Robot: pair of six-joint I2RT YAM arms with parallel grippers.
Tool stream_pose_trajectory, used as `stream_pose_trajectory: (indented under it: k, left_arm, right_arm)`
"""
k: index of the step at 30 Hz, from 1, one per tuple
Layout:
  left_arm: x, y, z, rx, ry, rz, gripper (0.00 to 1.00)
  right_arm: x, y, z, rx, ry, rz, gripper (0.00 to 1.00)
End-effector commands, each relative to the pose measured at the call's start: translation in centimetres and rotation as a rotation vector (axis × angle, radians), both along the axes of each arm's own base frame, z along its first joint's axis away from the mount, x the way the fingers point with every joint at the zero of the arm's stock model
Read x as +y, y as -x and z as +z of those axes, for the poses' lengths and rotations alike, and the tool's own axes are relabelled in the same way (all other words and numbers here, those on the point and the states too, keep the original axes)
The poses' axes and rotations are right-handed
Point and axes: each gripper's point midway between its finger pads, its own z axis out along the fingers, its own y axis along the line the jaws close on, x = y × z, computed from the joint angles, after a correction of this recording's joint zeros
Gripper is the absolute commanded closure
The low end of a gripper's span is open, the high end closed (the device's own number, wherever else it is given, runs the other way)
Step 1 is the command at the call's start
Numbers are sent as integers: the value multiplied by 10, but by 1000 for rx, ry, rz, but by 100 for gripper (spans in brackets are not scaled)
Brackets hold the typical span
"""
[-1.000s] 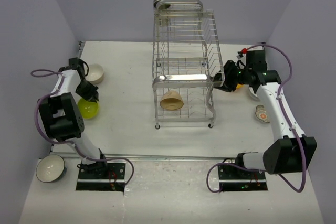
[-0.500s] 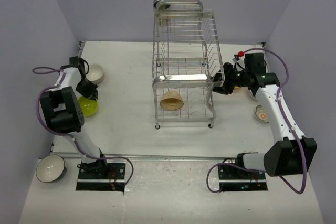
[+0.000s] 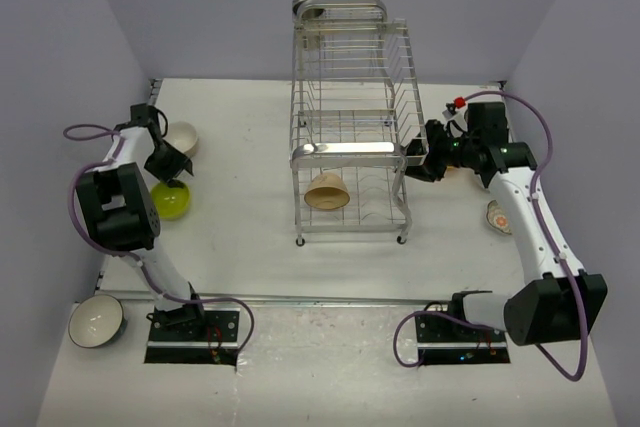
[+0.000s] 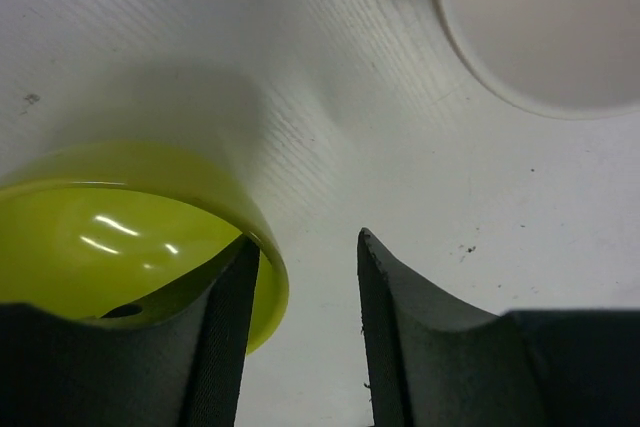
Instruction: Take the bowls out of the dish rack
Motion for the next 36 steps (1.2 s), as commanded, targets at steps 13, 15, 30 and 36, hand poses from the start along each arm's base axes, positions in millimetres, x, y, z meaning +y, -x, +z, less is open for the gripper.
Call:
stream_pose_trajectory:
  k: [13, 15, 30, 36]
  left_arm:
    - [-107, -64, 152, -488, 301, -31, 50]
    - [-122, -63, 169, -526, 324, -45, 50]
    - [-237, 19, 171, -395, 816, -10, 47]
    - [-272, 28, 188, -389, 907, -19, 45]
  right_arm:
    - [4, -10, 3, -7, -24, -2, 59]
    - [6, -13, -2, 8, -30, -1, 59]
    - [33, -51, -45, 88, -95, 70, 59]
    - [57, -59, -57, 111, -101, 105, 59]
